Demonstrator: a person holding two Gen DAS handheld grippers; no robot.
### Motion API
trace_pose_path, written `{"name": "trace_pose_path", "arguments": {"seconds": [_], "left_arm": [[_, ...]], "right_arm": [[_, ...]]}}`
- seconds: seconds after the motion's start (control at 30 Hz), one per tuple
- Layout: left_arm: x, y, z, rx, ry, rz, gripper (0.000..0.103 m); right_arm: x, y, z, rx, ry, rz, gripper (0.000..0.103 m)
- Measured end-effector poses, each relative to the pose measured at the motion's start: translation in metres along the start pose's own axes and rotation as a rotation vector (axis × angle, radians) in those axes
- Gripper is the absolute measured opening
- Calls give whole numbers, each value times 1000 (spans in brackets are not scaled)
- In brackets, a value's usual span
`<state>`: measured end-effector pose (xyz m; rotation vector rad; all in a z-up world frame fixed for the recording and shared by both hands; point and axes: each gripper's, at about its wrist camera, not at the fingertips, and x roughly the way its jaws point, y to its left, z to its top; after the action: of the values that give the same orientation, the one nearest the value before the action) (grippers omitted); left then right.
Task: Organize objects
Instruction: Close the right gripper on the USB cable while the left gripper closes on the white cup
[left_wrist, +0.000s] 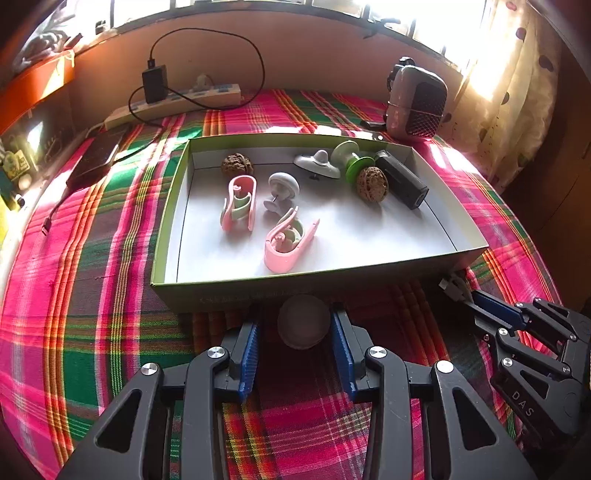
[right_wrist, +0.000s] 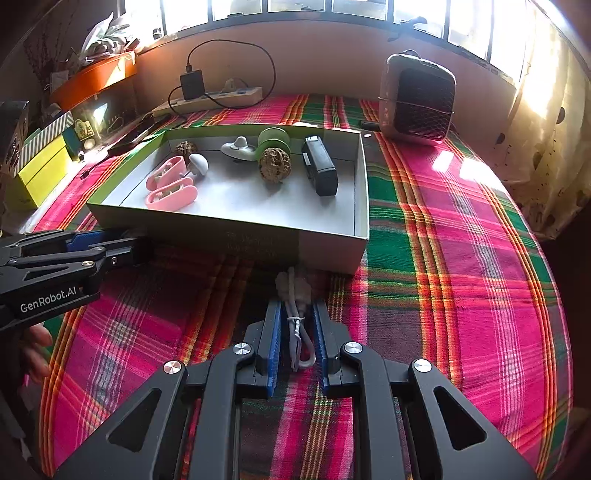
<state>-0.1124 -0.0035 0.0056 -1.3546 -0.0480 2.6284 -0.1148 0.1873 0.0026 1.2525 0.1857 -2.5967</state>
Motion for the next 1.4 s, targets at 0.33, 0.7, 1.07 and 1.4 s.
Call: {"name": "trace_pose_path", "arguments": {"seconds": [0.33,0.7,1.07,1.4], "left_arm": [[1,-4,-1,-12,-13,41,34],[1,-2,-2,-20,-22,70,26],[0,-2,-3,-23,-24,69,26],[-2,-1,-4,-22,-24,72,26]], "right_arm": [[-3,-16,-4,-1,-5,6,17],[-4,-19,-5,-4,-7,24,17],[-4,-19,-5,-6,-6,21,17],[-4,-19,-6,1,-9,20,17]]}}
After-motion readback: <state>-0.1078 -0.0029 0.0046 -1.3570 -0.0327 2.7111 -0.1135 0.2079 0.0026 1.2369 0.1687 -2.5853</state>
